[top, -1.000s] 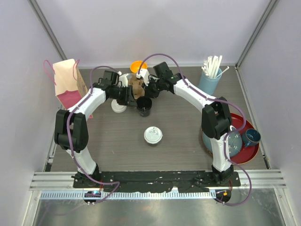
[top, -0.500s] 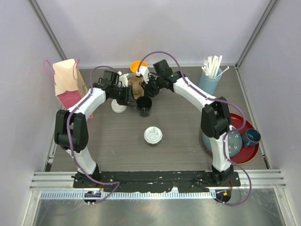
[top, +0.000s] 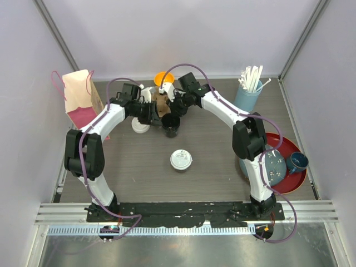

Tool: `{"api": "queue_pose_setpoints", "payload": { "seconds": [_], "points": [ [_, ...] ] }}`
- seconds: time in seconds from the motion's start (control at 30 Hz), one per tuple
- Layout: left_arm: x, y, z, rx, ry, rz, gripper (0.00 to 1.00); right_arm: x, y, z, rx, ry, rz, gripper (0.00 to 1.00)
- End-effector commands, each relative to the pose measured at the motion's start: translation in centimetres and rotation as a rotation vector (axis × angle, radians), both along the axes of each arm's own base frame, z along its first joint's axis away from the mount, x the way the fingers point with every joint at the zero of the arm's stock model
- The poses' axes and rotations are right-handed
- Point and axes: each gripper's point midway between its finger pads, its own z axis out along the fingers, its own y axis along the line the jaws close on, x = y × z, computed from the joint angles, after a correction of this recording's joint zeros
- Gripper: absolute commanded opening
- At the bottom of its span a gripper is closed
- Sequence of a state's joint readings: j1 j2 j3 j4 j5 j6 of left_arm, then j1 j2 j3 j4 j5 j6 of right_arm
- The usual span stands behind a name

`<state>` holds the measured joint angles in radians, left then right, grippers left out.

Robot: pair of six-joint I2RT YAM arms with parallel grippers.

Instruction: Pack the takeout coffee

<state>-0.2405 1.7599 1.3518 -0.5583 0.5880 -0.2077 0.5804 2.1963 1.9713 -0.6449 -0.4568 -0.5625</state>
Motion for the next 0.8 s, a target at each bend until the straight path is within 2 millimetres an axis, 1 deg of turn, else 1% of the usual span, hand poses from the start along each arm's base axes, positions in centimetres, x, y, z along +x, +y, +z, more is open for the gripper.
{"api": "queue_pose_setpoints", "payload": {
  "seconds": [0.0,0.07,0.13,0.27,0.33,0.37,0.4,0.63,0.7,0.73,0.77],
  "points": [
    [0.7,-0.2,1.3,-0.02,-0.035,-0.011,0.37,0.3,0.7,2.7,0.043,-0.046,0.024,0.17],
    [0.7,-0.3,1.3,-0.019,-0.036,-0.014,0.37,0.2,0.7,2.9,0.046,-0.048,0.027,0.14],
    [0.7,-0.3,1.3,-0.019,-0.037,-0.014,0.37,0.2,0.6,3.0,0.045,-0.05,0.024,0.13],
    [0.8,-0.3,1.3,-0.019,-0.037,-0.014,0.37,0.3,0.3,3.7,0.04,-0.074,0.011,0.19],
    [0.8,-0.3,1.1,-0.018,-0.034,-0.015,0.37,0.2,0.2,4.2,0.043,-0.086,0.007,0.2],
    [0.7,-0.3,1.1,-0.016,-0.033,-0.014,0.37,0.2,0.2,4.1,0.046,-0.089,0.006,0.19],
    [0.8,-0.3,1.1,-0.016,-0.035,-0.015,0.37,0.1,0.2,4.6,0.055,-0.098,0.004,0.18],
    [0.9,0.0,1.7,-0.011,-0.048,-0.01,0.36,0.0,0.1,5.7,0.085,-0.117,0.001,0.06],
    [0.8,0.1,2.1,-0.022,-0.055,-0.011,0.32,-0.3,0.3,6.0,0.109,-0.099,0.016,0.04],
    [0.7,0.1,2.1,-0.025,-0.054,-0.011,0.31,-0.3,0.1,6.0,0.12,-0.084,0.008,0.01],
    [0.7,0.0,2.2,-0.031,-0.053,-0.011,0.3,-0.5,0.1,6.1,0.14,-0.065,0.018,0.01]
  ]
}}
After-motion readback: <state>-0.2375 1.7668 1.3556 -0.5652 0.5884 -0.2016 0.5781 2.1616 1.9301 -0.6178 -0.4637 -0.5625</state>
